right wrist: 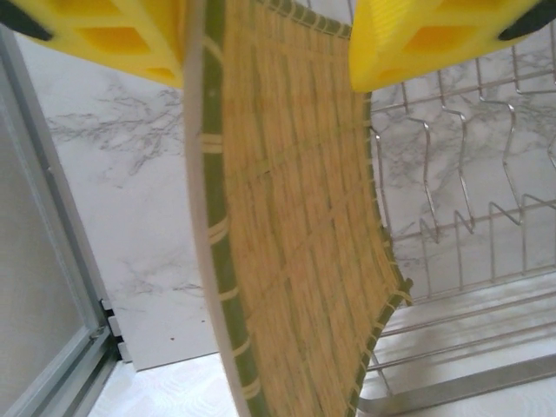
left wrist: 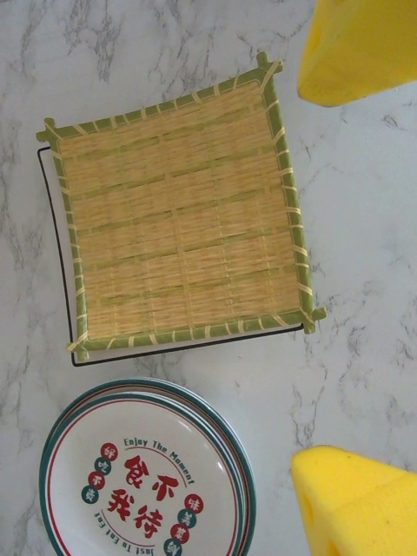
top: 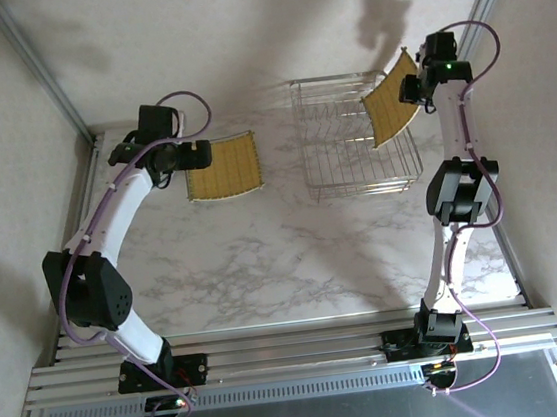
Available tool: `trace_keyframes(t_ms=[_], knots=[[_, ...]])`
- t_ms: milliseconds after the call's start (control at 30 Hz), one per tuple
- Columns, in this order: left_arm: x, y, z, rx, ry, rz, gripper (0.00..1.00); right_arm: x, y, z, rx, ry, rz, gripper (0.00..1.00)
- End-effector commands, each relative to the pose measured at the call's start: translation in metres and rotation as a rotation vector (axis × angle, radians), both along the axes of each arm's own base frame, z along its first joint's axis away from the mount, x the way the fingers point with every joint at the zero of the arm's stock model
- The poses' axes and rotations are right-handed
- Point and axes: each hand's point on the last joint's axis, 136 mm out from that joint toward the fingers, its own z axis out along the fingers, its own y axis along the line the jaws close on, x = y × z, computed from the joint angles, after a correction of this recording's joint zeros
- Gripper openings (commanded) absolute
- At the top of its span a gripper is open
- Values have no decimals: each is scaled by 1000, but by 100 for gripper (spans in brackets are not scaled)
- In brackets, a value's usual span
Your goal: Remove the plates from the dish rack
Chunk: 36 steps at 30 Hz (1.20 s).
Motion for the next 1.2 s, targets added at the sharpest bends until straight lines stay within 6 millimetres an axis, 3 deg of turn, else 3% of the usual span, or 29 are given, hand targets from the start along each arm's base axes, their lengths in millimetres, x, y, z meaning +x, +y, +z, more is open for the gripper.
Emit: trace_keyframes(t_ms=[0, 100, 267, 467, 667, 1167], knots=[[-3, 6, -11, 19, 36, -5, 100, 0, -4, 9, -15, -16, -11, 36], [-1, 5, -11, 13, 35, -5, 100, -2, -5, 10, -23, -19, -15, 27], [0, 4, -10, 11, 36, -8, 100, -5, -5, 12, -26, -15, -16, 0], [-3, 6, -9, 7, 39, -3, 100, -12, 1, 22, -28, -22, -9, 0], [-6, 5, -13, -3, 58, 0, 100, -27, 9, 43, -43, -45, -10, 0], [-17, 21, -22, 16, 90, 110, 100, -102, 20, 128, -41, -192, -48, 0]])
